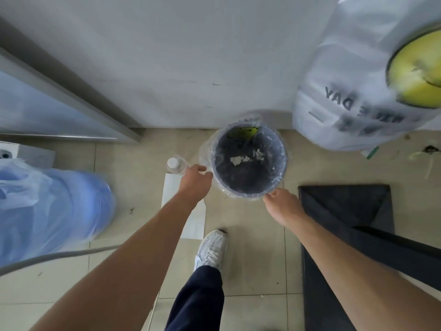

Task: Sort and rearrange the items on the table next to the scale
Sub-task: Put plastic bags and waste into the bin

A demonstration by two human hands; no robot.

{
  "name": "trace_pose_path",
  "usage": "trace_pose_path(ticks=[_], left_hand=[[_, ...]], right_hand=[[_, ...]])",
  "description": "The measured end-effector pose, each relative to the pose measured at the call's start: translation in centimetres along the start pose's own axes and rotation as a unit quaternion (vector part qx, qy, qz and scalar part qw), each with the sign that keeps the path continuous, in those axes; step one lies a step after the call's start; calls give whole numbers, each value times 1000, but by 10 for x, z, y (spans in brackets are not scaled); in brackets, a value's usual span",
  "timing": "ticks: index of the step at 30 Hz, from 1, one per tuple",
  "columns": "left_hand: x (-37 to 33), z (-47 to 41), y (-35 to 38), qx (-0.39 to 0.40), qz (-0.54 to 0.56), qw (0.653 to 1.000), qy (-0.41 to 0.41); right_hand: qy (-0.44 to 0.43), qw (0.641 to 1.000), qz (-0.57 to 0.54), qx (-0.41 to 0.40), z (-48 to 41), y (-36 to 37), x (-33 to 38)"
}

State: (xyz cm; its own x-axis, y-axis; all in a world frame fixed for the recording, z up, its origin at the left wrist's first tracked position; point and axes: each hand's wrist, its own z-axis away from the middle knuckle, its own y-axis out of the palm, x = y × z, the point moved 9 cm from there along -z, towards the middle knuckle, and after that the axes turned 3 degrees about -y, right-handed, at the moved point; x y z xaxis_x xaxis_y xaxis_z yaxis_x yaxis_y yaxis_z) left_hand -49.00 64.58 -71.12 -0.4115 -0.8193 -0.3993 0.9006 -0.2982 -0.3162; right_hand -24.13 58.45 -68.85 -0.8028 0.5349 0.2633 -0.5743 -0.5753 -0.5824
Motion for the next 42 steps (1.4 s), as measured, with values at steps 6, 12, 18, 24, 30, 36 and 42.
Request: trace_pose_path(ticks=[6,12,18,24,30,36,42], left_hand=[[10,-32,19,20,-3,1000,-15],[9,-49,30,37,37,998,-30],[-2,-59,25,-5,-17,1000,-3],[-13,-62,24,-27,-51,998,10],[-8,-54,27,-7,-28,1000,-10],[7,-24,21,-3,-38,999,-17],[11,42,14,16,-108,994,-11]], right_hand=[[85,993,-84,-4,-30,15,-20],[213,917,-332,-66,-46,29,-45],[220,873,-433,-32,-50,39,-48],[233,829,-508,-16,-49,41,-48],[245,796,-553,-16,-38,37,-46],[271,799,-536,4,14,51,-46],[269,834,-481,13,95,43,-48]])
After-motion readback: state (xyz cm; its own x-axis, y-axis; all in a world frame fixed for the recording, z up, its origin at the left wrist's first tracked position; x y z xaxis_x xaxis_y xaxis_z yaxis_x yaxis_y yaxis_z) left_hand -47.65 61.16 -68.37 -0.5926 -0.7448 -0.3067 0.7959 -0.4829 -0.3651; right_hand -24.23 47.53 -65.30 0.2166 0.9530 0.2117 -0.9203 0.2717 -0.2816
